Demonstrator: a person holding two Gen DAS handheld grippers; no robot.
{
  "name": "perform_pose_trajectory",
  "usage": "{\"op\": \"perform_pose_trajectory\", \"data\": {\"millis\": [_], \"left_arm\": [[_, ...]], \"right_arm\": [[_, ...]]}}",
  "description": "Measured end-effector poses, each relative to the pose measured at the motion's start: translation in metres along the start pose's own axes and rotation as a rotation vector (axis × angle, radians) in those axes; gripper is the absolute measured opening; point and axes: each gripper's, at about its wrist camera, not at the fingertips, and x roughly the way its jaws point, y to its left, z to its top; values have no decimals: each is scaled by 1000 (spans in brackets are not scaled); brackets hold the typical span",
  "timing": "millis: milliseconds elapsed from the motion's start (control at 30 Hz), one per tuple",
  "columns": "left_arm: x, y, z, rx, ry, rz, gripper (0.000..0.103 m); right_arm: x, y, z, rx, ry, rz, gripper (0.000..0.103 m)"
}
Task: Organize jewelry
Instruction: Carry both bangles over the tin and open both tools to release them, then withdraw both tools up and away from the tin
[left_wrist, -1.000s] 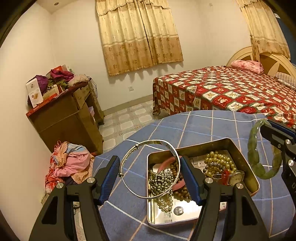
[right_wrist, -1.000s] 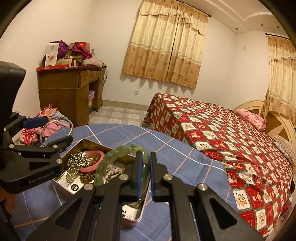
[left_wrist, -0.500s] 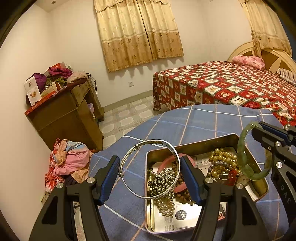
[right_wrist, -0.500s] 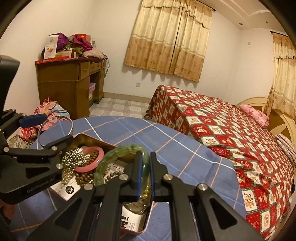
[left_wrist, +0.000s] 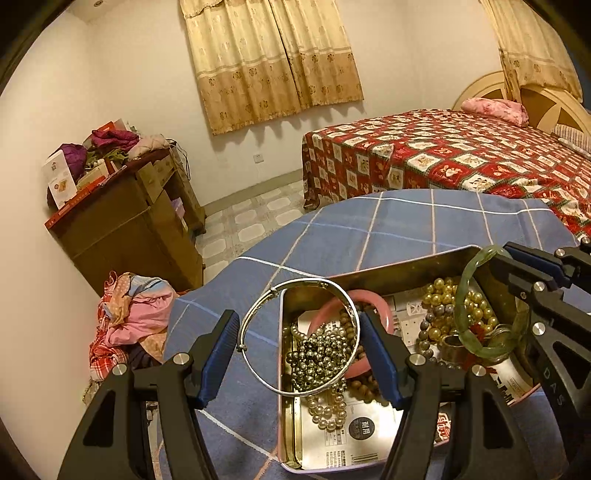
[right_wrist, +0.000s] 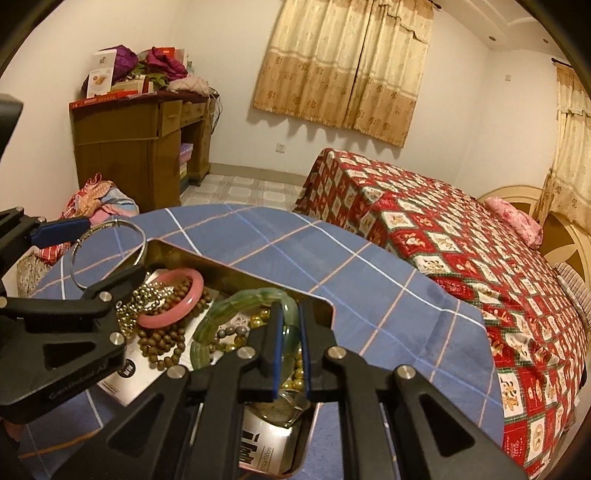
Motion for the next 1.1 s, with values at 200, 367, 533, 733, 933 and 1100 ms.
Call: {"op": "perform_pose_trajectory", "data": {"millis": [200,367,533,733,933,1100], "left_arm": [[0,0,-1,-1,6,-13,68],[-13,3,2,-7,-26,7,82],[-30,8,5,-5,-43,50,86],[-57,21,-1,-42,-81,61,86],[-81,29,-6,-69,-108,58,86],[-95,33,-10,-74,-124,65,86]], "right_arm": [[4,1,-4,5,19,14,18],[-7,-4,-5,33,-7,8,48],[-24,-10,-9,35,-25,-28,54],[-54,-27,-14,108,-67,-34,61],[-69,-28,-14,110,-99,-33,64],[-74,-28,-13,115,-113,-30,65]]}}
